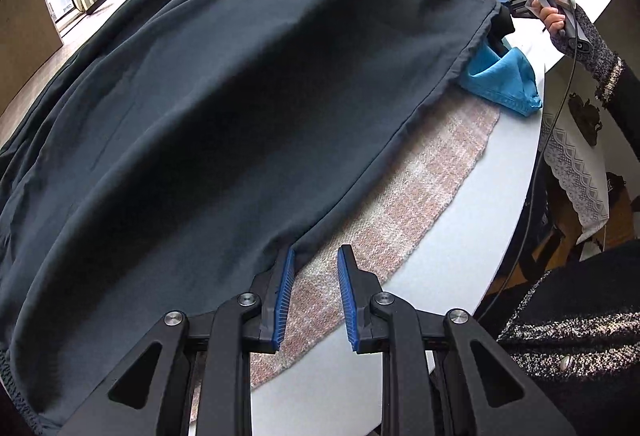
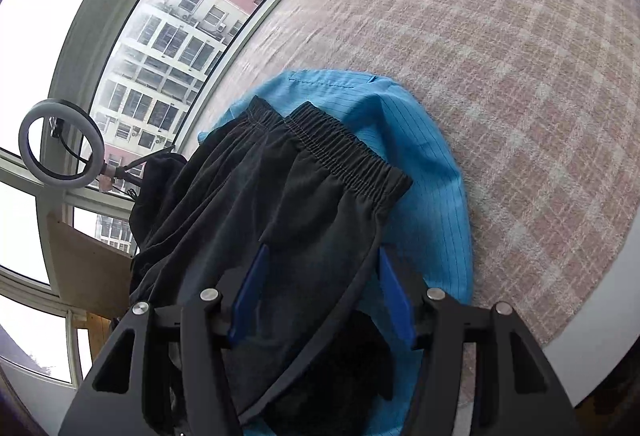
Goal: Fold clothes
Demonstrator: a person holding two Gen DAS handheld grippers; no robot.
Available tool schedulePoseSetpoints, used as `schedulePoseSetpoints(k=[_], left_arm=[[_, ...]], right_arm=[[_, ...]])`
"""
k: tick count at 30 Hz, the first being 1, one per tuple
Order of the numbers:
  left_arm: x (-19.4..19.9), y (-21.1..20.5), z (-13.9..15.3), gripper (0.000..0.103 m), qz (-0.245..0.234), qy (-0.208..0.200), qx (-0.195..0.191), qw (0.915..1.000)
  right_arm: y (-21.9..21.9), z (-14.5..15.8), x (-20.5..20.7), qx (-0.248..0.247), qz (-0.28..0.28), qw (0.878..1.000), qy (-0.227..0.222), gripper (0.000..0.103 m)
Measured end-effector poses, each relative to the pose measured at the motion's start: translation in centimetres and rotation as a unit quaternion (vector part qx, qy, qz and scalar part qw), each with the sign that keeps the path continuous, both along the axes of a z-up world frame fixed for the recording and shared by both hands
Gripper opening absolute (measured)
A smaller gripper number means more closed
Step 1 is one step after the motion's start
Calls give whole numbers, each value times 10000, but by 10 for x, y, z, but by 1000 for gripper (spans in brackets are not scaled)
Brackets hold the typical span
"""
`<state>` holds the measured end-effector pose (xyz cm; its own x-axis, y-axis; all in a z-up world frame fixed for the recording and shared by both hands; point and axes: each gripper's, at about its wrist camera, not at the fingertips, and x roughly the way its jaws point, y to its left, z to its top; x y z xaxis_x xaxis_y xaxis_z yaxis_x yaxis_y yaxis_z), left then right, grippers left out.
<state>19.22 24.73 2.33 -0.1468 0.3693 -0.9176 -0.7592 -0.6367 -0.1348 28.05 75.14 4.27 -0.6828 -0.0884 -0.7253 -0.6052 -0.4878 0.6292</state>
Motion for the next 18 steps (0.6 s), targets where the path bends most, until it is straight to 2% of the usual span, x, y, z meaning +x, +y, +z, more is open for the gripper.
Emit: schedulePoseSetpoints(k=[1,2,3,5,11,14,17,18], left_arm=[[0,0,1,20,15,6,5,10000],[0,-1,2,16,17,25,6,10000],[1,-1,3,3,19,44,7,10000],[2,-3,7,0,34,96,23,9999],[5,-27,41,0,233,277,438,9984],[1,-36,50,0,227,330,473,9981],[2,-29,49,0,177,382,425,9982],[3,-22,46,5,157,425,363,9983]], right_arm=[[-2,1,-2,79,5,10000,-7,33],[-4,3,-4,175,-5,9998,-23,26],[-5,5,-5,261,-5,9997,20,16],[-9,14,0,440,-21,9988,206,6],[-17,56,31,838,-142,9944,632,3],[-20,72,45,1019,-129,9927,627,3],[-20,73,51,1003,-92,9932,579,3],[-19,72,52,998,-96,9934,560,3]])
